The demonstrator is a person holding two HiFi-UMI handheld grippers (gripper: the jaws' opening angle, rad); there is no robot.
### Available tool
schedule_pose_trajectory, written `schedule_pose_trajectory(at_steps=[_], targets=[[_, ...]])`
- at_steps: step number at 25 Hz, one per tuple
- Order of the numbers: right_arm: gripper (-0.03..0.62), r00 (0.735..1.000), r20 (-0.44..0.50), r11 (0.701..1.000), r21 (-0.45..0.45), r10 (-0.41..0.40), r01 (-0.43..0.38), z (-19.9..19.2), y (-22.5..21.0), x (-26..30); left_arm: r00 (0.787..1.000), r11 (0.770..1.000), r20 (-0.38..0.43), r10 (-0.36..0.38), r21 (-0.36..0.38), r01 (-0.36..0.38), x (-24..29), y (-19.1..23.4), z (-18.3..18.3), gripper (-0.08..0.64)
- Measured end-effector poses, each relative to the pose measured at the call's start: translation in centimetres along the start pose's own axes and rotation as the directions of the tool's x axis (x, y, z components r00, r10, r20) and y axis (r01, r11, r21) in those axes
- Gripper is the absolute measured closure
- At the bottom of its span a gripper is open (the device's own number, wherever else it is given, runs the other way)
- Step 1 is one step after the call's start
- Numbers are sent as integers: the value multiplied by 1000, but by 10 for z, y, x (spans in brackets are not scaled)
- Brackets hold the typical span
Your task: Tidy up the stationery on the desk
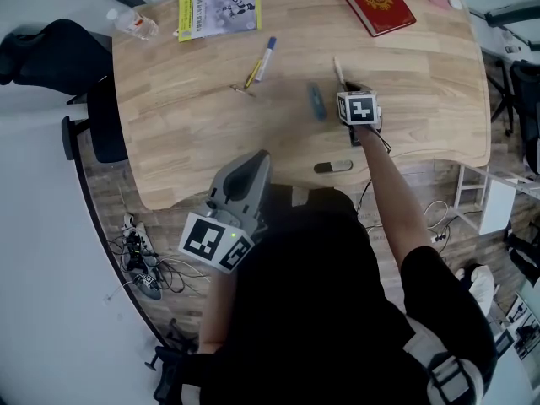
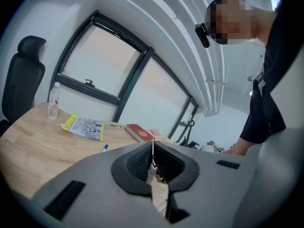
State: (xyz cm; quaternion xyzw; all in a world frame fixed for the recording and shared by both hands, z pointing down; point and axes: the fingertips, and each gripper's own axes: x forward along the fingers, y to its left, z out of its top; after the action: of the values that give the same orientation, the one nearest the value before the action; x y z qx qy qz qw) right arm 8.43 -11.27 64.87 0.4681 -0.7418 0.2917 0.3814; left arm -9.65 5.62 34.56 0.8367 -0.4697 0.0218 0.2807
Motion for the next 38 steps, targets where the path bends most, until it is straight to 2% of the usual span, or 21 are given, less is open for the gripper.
schedule_pose_trajectory(at_steps=[4,12,20,25,31,38], targets=[[526,1000,-4,1000,-17,5,-5,-2,3,-3,1000,1000,1,-6,-2,6,-1,1,0,525],[526,999,25,999,36,38,-39,-24,18,-24,999,999,0,-52,6,52,8,-8,2,525],[526,998,-13,995,83,53,-52,-51,22,-30,997,997,-15,-81,14,81,18,-18,1,525],[523,999,-23,998,53,36,-35,-58,22,-27,997,997,-12,-73,18,73,19,-21,1,525],[459,998,-22,998,-16,66,-67,-58,31,-28,998,998,-4,-60,23,60,20,-26,2,525],[444,995,3,995,25,101,-102,-54,27,-38,999,998,-7,-50,44,50,24,-29,1,525]])
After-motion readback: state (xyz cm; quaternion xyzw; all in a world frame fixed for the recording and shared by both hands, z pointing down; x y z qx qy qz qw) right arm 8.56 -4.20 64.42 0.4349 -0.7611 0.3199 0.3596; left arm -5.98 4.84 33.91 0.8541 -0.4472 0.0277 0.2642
